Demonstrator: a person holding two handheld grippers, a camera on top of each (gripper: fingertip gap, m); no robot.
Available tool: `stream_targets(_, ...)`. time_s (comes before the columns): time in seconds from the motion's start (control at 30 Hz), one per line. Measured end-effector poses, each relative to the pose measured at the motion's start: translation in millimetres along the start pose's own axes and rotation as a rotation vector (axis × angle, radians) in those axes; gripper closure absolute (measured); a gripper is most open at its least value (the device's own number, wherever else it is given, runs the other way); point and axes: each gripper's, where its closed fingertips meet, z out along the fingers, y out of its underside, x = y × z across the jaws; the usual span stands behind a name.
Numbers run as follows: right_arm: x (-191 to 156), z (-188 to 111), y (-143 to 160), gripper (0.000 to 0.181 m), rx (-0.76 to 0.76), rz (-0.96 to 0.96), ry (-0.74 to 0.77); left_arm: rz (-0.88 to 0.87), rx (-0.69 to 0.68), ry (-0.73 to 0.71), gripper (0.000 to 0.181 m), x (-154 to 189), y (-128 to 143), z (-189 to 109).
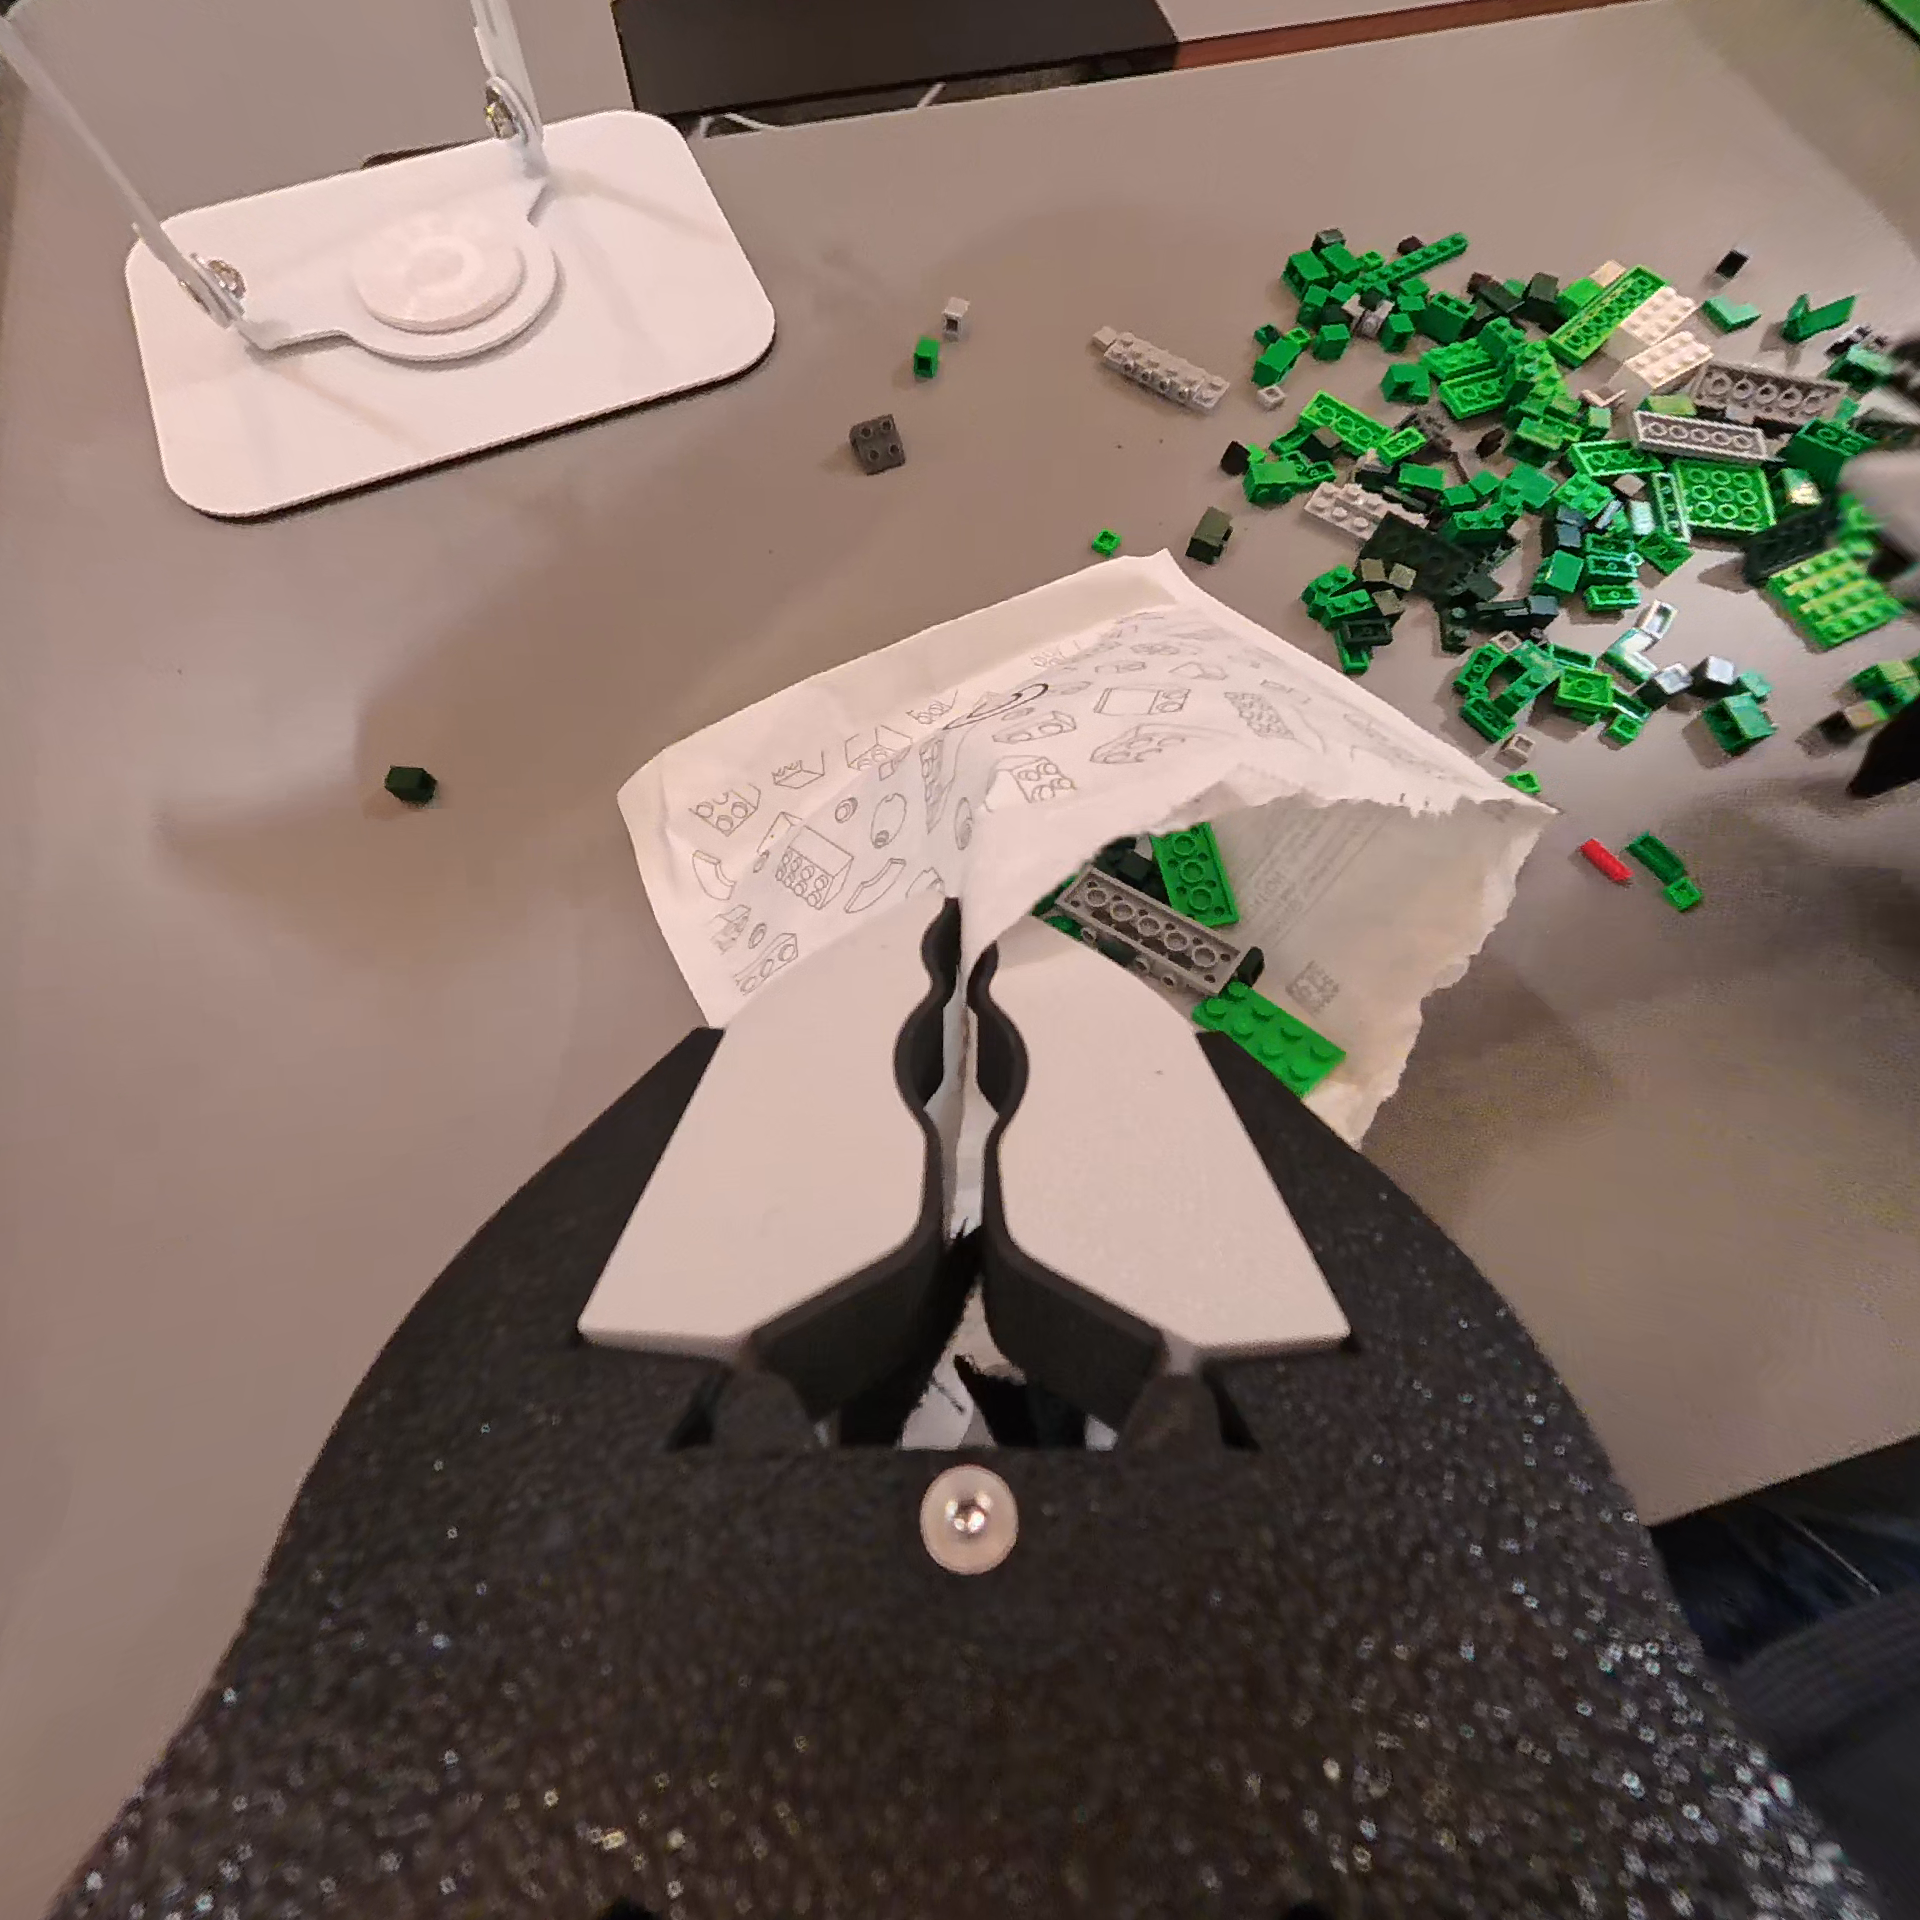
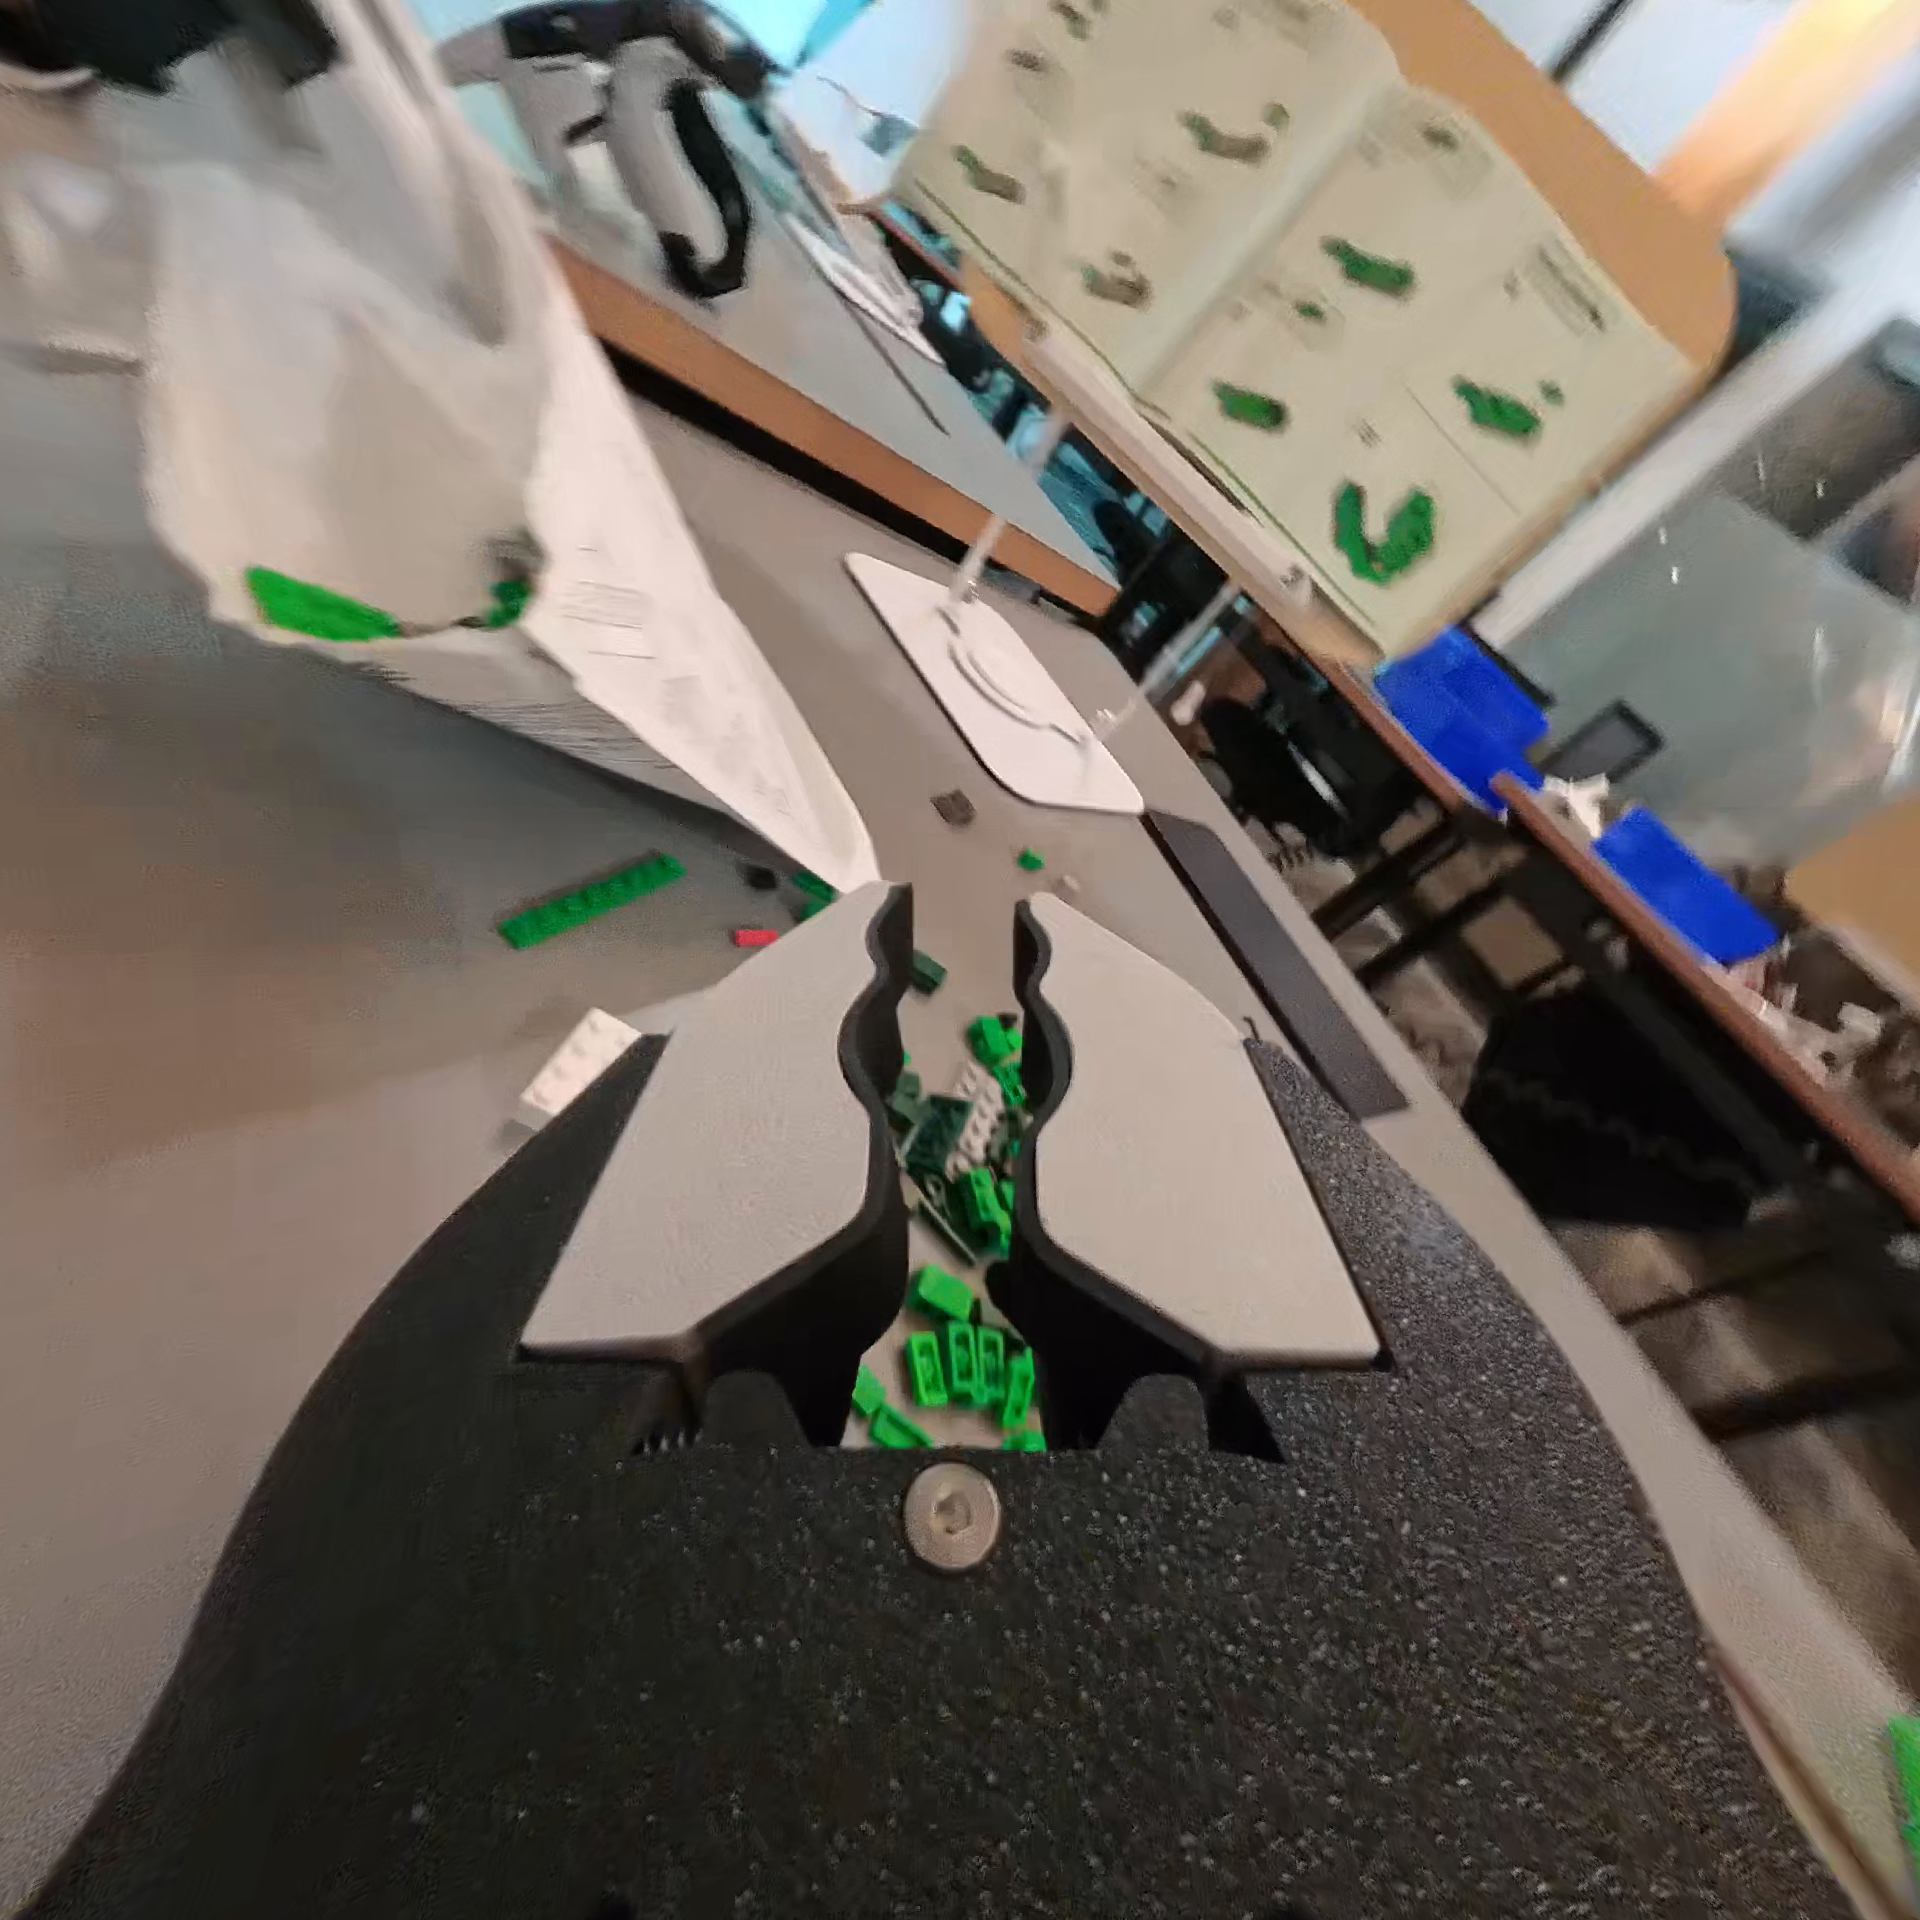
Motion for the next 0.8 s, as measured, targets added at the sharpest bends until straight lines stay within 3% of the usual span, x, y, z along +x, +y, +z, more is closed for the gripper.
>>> stream_targets(0.03,8,-3,6,0.164,0.0,0.056,0.019,0.007,-0.001,0.0,0.181,2,0,1)
stream_targets(0.27,35,-14,35,0.165,0.006,0.284,0.097,0.016,-0.002,0.015,0.181,6,1,2)
stream_targets(0.47,46,-20,43,0.166,0.064,0.431,0.109,0.028,-0.002,0.01,0.181,4,1,-1)
stream_targets(0.8,53,-23,47,0.168,0.089,0.456,0.151,0.074,0.007,-0.012,0.181,2,-1,-6)
